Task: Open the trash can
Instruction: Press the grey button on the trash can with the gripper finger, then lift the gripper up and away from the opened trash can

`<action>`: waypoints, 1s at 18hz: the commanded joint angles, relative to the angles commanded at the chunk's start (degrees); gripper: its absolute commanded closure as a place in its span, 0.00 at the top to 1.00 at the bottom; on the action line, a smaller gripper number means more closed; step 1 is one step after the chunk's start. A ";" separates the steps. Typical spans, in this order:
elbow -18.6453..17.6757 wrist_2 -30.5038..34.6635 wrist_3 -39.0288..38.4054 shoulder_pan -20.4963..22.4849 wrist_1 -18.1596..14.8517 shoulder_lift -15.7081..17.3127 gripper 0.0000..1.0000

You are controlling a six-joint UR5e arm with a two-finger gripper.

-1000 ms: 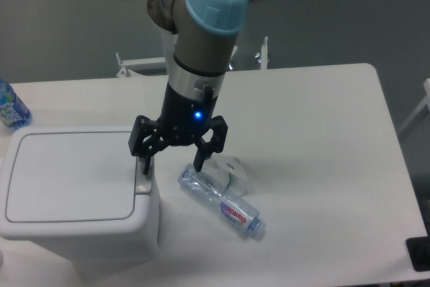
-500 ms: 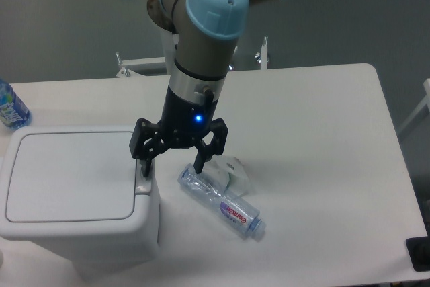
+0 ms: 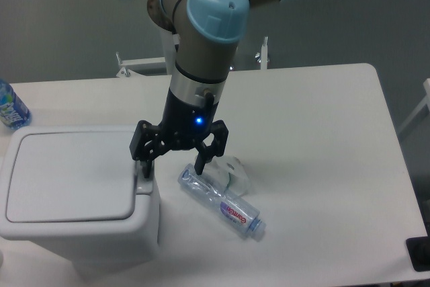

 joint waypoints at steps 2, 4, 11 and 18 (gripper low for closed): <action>0.09 0.00 -0.09 0.00 0.00 -0.09 1.00; 0.61 0.00 0.00 0.00 -0.09 -0.09 1.00; 8.79 6.31 11.05 5.61 4.12 1.57 1.00; 7.83 18.18 29.93 11.59 3.26 2.99 1.00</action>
